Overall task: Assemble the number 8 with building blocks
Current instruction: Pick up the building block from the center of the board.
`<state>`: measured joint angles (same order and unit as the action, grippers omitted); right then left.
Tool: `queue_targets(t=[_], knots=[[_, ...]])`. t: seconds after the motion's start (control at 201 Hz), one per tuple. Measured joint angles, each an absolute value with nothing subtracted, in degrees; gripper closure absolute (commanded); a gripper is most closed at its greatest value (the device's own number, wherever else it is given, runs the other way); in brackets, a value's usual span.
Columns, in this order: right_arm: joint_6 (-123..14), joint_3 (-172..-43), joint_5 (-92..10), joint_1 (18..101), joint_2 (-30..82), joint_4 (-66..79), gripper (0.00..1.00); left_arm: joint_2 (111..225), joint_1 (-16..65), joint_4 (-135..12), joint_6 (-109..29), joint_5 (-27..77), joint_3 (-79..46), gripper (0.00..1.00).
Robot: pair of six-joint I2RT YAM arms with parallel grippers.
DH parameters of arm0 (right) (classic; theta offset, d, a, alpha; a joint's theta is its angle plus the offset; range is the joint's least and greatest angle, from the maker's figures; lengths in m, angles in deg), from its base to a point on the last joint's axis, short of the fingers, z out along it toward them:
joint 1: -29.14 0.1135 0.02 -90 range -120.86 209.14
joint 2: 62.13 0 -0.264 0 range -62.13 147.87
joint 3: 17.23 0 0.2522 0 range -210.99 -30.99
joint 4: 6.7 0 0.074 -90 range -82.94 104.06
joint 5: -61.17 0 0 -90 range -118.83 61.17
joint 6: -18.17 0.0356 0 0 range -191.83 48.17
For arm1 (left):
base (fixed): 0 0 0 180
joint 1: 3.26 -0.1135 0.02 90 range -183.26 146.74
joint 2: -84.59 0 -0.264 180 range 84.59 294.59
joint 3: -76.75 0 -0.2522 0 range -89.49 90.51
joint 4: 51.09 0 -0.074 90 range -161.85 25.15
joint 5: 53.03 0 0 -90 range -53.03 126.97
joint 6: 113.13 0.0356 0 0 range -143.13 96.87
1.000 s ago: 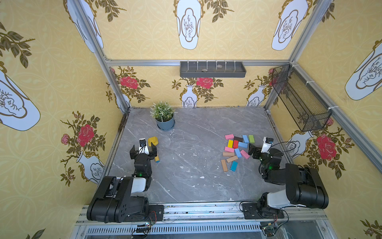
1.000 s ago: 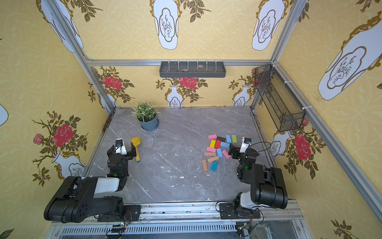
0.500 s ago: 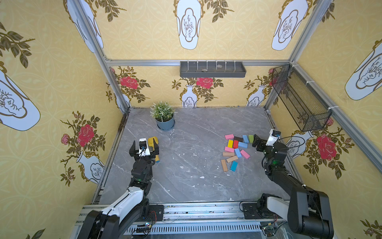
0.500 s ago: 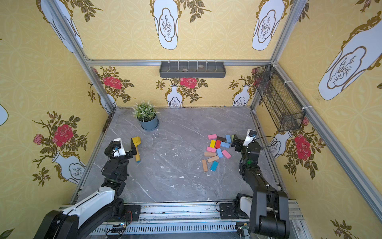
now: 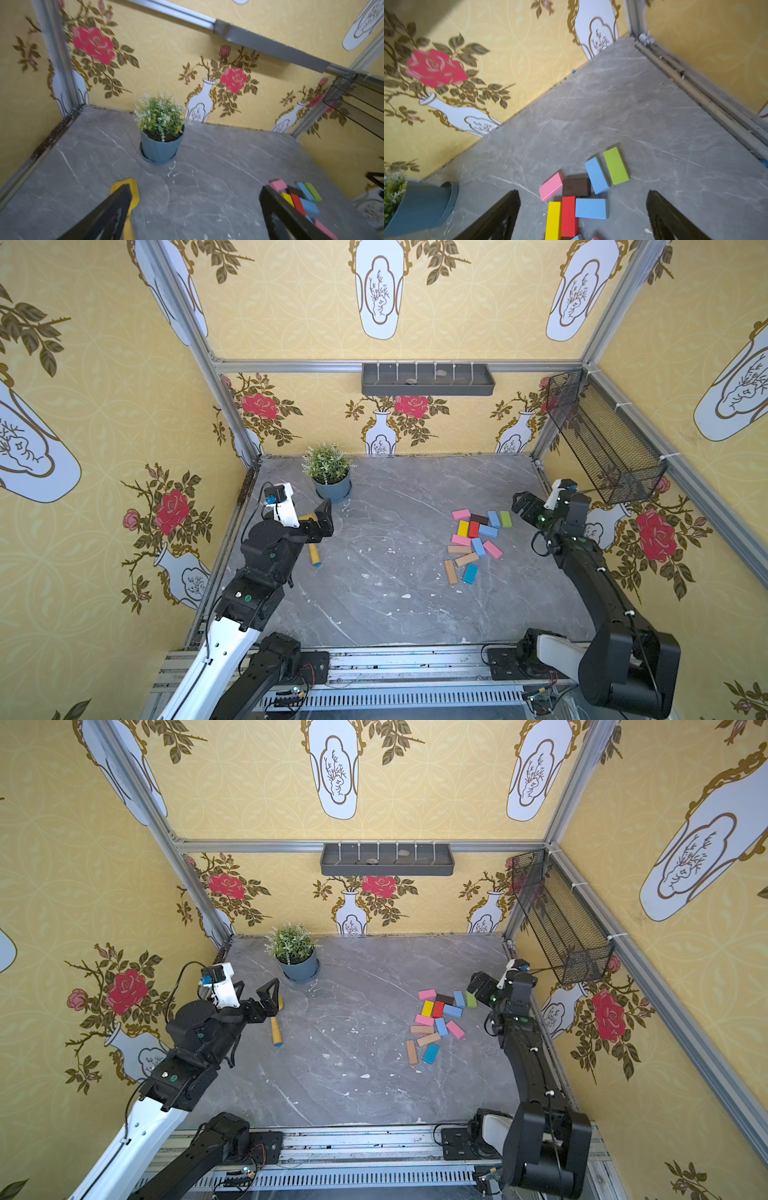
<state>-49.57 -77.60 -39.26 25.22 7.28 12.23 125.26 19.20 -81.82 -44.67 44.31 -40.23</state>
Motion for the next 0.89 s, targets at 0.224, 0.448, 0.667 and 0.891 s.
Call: queue_targets(t=[0.224, 0.448, 0.667, 0.891], knots=[[-57.2, -92.5, -36.8, 38.3, 24.1, 26.1, 0.02, 125.5, 19.2, -98.2, -39.2, 34.4, -33.3, 0.00], [-62.7, -102.1, -35.6, 41.3, 35.7, 34.2, 0.02, 119.9, 19.2, -101.3, -31.8, 31.0, -39.3, 0.00], [-67.2, -108.9, -36.6, 42.7, 43.9, 37.9, 0.02, 114.8, 19.2, -99.0, -29.7, 29.2, -45.4, 0.00], [-72.0, -115.4, -37.5, 44.6, 51.9, 41.1, 0.03, 112.2, 19.2, -96.4, -29.0, 28.5, -47.1, 0.00]])
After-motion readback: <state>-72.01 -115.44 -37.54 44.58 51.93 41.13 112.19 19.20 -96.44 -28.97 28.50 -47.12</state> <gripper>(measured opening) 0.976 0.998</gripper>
